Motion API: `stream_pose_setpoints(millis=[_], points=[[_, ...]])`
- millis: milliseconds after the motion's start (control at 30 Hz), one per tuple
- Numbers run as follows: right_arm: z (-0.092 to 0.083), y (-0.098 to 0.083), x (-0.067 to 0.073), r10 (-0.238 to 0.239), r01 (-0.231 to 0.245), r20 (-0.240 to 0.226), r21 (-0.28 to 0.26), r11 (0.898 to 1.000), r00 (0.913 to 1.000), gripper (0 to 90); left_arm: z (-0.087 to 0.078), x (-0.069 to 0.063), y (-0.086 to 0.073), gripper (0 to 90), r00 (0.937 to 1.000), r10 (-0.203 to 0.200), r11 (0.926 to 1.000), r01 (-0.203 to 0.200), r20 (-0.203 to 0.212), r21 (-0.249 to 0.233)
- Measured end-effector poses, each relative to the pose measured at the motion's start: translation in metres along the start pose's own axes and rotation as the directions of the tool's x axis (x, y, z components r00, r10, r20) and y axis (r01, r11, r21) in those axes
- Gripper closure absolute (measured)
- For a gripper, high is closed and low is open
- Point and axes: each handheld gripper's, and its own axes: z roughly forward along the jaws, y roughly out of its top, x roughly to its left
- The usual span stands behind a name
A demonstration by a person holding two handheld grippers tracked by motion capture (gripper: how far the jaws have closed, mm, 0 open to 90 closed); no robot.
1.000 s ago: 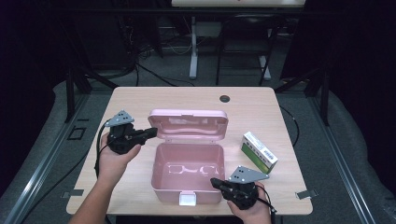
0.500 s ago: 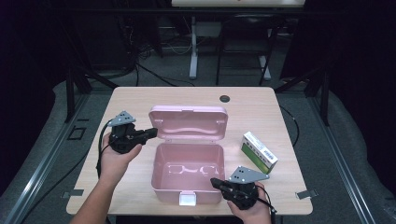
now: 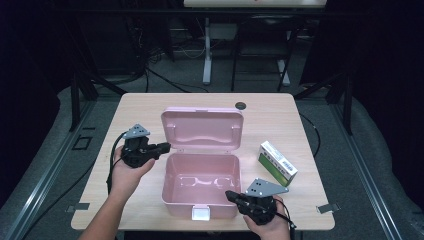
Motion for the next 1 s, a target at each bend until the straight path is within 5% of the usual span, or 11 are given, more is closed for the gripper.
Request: stream_pose_setpoints(millis=[467,633,1000], points=[[0.000,-0.001,0.000,0.002,-0.002,-0.004,-0.006,1.000,1.0000,90.0,0.018,0.003,-0.018,85.1,0.9999,0.004,0.9974,-0.003,-0.012,0.072],[0.000,-0.001,0.000,0.002,-0.002,-0.003,-0.007,1.000,1.0000,90.0,0.018,0.005,-0.021,86.2,0.9997,-0.023,0.9981,0.023,0.006,0.057],[0.000,-0.001,-0.001,-0.001,0.001,-0.010,-0.008,1.000,0.9999,90.0,0.017,0.003,-0.023,86.6,0.9999,-0.008,0.9988,0.009,-0.010,0.048]])
